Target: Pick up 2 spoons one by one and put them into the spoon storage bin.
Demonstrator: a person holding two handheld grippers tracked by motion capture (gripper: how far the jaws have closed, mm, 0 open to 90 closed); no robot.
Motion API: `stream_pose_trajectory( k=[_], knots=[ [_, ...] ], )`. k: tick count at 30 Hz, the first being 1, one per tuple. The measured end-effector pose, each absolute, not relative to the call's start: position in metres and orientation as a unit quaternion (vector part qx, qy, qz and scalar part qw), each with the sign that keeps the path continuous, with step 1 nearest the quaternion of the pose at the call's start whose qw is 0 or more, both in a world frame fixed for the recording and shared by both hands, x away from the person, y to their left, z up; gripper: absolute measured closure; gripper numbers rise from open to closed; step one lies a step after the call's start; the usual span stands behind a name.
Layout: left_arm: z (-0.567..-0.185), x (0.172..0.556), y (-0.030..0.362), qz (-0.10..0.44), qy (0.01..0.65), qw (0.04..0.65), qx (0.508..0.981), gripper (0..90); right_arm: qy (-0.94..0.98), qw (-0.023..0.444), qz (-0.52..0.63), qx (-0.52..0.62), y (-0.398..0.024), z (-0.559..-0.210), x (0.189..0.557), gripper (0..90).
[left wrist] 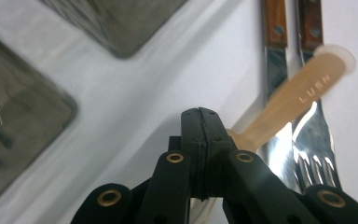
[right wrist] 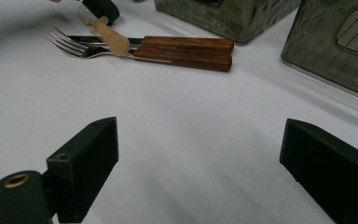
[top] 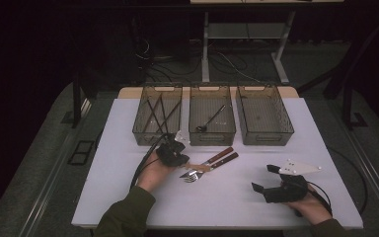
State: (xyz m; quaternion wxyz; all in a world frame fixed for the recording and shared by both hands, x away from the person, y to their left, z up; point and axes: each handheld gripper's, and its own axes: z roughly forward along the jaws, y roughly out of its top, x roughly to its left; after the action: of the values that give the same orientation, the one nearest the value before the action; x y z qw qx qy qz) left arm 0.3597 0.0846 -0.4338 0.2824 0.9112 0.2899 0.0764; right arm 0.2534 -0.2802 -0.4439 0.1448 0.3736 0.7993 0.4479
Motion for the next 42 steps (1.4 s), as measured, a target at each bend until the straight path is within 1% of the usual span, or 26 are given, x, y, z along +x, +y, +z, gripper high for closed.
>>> stream_pose_trajectory(
  k=[9, 12, 17, 20, 25, 27, 28, 30, 32, 35, 37, 42],
  knots=[
    [-0.432, 0.35, 0.098, 0.067, 0.295, 0.279, 0.912, 90.0, 0.8, 0.144, 0.448, 0.372, -0.28, -0.444, 0.253, 11.1],
    [-0.431, 0.348, 0.102, 0.068, 0.297, 0.268, 0.914, 90.0, 0.8, 0.144, 0.448, 0.373, -0.28, -0.444, 0.253, 11.1],
    [-0.431, 0.345, 0.11, 0.067, 0.301, 0.272, 0.911, 90.0, 0.8, 0.145, 0.448, 0.372, -0.28, -0.444, 0.253, 11.1],
    [-0.43, 0.345, 0.112, 0.077, 0.306, 0.281, 0.906, 89.6, 0.8, 0.145, 0.448, 0.372, -0.279, -0.444, 0.253, 11.1],
    [-0.42, 0.344, 0.11, 0.098, 0.287, 0.326, 0.895, 78.2, 0.8, 0.145, 0.447, 0.372, -0.279, -0.444, 0.253, 11.1],
    [-0.415, 0.343, 0.106, 0.101, 0.268, 0.351, 0.892, 72.6, 0.801, 0.144, 0.446, 0.373, -0.279, -0.444, 0.254, 11.1],
    [-0.413, 0.343, 0.103, 0.098, 0.256, 0.359, 0.892, 68.6, 0.801, 0.144, 0.445, 0.373, -0.279, -0.445, 0.254, 11.1],
    [-0.413, 0.342, 0.096, 0.087, 0.236, 0.372, 0.893, 63.8, 0.801, 0.144, 0.445, 0.373, -0.279, -0.445, 0.254, 11.1],
    [-0.415, 0.343, 0.086, 0.071, 0.218, 0.376, 0.898, 57.5, 0.802, 0.143, 0.445, 0.373, -0.279, -0.445, 0.254, 11.1],
    [-0.422, 0.344, 0.072, 0.053, 0.199, 0.371, 0.906, 54.9, 0.802, 0.144, 0.445, 0.372, -0.279, -0.445, 0.254, 11.1],
    [-0.427, 0.347, 0.064, 0.051, 0.188, 0.357, 0.913, 55.0, 0.802, 0.143, 0.445, 0.373, -0.279, -0.446, 0.254, 11.1],
    [-0.435, 0.349, 0.056, 0.034, 0.18, 0.349, 0.919, 60.8, 0.801, 0.143, 0.446, 0.374, -0.279, -0.445, 0.254, 11.1]
  ],
)
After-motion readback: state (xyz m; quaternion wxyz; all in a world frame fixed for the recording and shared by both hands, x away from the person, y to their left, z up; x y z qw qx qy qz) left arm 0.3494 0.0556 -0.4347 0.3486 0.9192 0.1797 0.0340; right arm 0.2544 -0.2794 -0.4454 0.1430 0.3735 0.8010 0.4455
